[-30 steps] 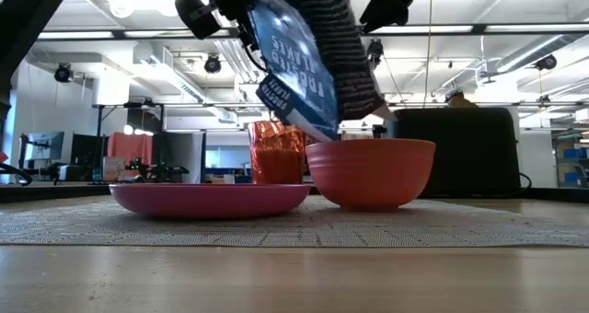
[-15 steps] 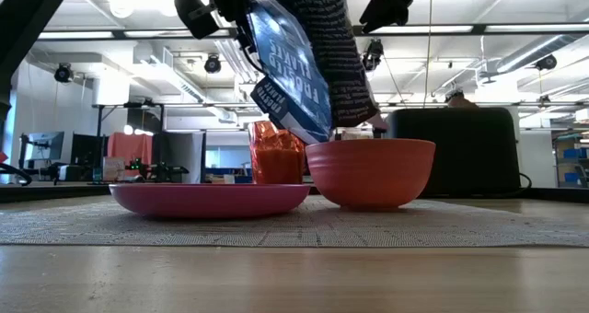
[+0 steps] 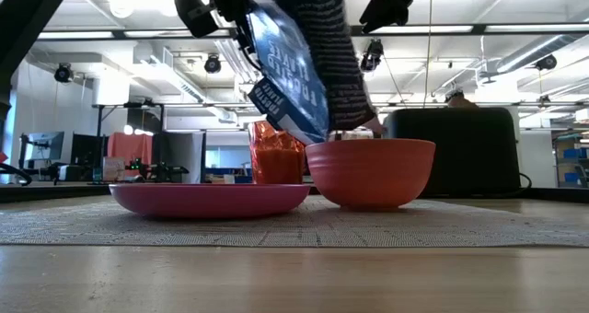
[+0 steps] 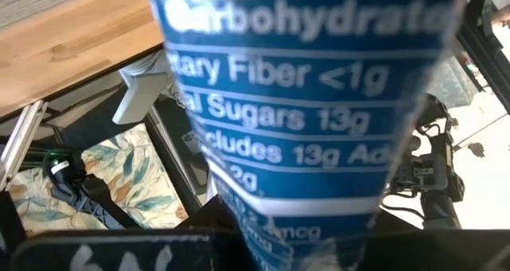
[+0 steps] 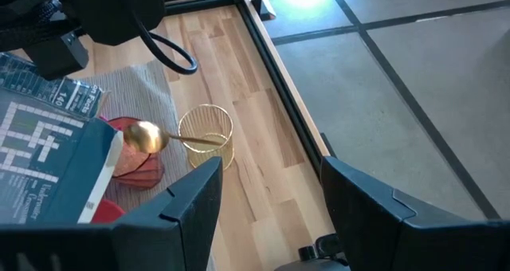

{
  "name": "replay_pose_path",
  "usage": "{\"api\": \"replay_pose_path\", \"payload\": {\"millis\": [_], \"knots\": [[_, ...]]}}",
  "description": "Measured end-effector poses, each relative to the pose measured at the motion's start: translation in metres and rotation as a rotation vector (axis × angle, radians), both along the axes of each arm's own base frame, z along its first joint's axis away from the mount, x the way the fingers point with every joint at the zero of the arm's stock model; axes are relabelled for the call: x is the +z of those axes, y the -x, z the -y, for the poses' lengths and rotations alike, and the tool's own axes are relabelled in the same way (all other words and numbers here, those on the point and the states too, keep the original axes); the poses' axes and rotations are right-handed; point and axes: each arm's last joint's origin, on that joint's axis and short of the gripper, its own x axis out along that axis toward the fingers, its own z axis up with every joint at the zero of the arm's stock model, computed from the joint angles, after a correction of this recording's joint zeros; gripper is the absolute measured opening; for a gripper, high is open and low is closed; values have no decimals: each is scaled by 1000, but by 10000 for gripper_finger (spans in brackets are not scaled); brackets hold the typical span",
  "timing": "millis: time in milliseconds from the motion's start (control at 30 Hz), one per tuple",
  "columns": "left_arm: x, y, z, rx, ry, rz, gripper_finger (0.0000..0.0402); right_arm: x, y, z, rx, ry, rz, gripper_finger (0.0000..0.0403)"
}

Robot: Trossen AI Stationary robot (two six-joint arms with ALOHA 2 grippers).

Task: Arrange a breakfast setting
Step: Pour the cereals from the cereal box into the orange bowl on the table mat

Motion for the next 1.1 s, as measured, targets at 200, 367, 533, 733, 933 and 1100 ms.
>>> {"api": "replay_pose_path", "payload": {"millis": [200, 367, 533, 733, 933, 1100], "knots": [[0, -1, 0, 3, 0, 9, 69, 0, 0, 0, 1, 1, 0, 203], [-1, -1, 0, 6, -1, 1, 69, 0, 0, 0, 0, 0, 0, 203], [0, -3, -1, 16, 1, 2, 69, 0, 0, 0, 0, -1, 0, 203], [0, -6, -2, 27, 1, 9, 69, 0, 0, 0, 1, 1, 0, 203], [0, -13, -5, 48, -9, 58, 69, 0, 0, 0, 0, 0, 0, 203], [1, -19, -6, 74, -6, 63, 69, 0, 0, 0, 0, -1, 0, 203]]}}
